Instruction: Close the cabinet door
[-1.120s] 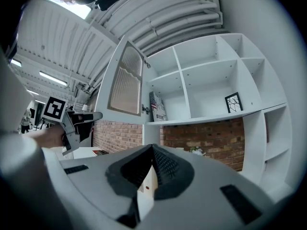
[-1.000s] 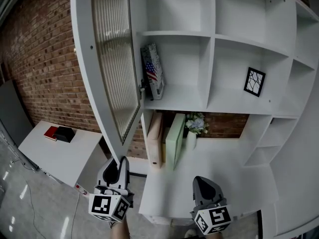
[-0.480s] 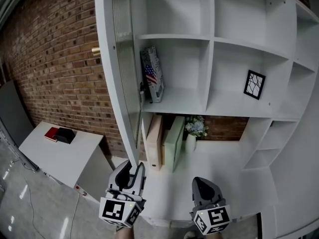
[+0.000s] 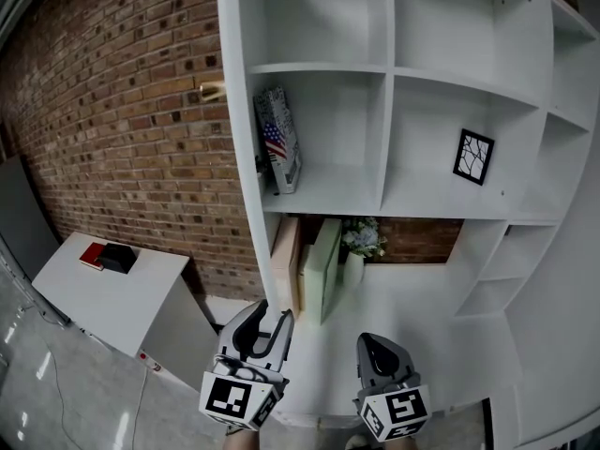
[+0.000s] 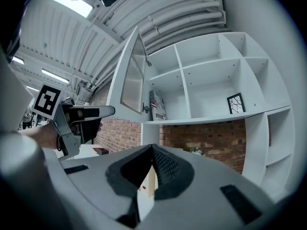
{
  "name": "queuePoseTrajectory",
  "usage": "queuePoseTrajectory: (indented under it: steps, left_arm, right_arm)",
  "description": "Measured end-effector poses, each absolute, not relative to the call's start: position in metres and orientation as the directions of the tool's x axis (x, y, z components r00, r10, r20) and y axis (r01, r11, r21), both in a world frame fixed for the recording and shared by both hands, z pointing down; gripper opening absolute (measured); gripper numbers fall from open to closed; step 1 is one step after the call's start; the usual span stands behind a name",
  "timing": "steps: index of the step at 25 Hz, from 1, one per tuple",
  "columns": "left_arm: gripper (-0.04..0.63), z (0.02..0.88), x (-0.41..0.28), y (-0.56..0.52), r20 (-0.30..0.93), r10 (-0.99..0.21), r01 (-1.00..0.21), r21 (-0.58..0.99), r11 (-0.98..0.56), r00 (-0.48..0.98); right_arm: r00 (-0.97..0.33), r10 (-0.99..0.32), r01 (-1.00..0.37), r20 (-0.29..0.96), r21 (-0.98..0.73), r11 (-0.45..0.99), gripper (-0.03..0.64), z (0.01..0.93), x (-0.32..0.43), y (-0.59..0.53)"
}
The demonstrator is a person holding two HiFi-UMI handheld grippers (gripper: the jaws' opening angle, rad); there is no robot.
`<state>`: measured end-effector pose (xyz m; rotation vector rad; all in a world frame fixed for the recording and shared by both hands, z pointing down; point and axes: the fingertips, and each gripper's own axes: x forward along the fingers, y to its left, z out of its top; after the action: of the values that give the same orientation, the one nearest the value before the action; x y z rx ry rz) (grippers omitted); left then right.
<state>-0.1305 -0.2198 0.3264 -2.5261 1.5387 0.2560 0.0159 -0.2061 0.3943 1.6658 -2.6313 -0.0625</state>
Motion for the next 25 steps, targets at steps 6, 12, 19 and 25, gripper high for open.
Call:
queuePoseTrajectory:
  steps: [6, 12, 19, 25]
  left_arm:
    - [0.15, 0.317, -0.116, -0.221, -0.239, -0.85, -0.881, -0.06, -0.47, 0.47]
    - [0.15, 0.315, -0.099, -0.225, -0.249, -0.827, -0.859, -0.046, -0.51, 0.504]
    - [0.152, 0.314, -0.07, -0.237, -0.251, -0.82, -0.855, -0.084, -0.512, 0.515]
    - [0.155, 0.312, -0.053, -0.247, -0.251, -0.82, -0.856, -0.1, -0.508, 0.515]
  right_arm:
    - [-0.42, -0.908, -0.906, 0.001, 0.051, 0.419, 0.002, 0.393, 0.02, -0.211]
    - [-0.427, -0.904, -0.904, 0.001, 0.044, 0.426, 0.002, 0.393, 0.024, -0.22]
    - [-0.421, -0.907, -0.906, -0.002, 0.047, 0.421, 0.002, 0.393, 0.04, -0.233]
    - [-0.405, -0.914, -0.914, 0.006, 0.028, 0.405, 0.002, 0.395, 0.059, -0.249]
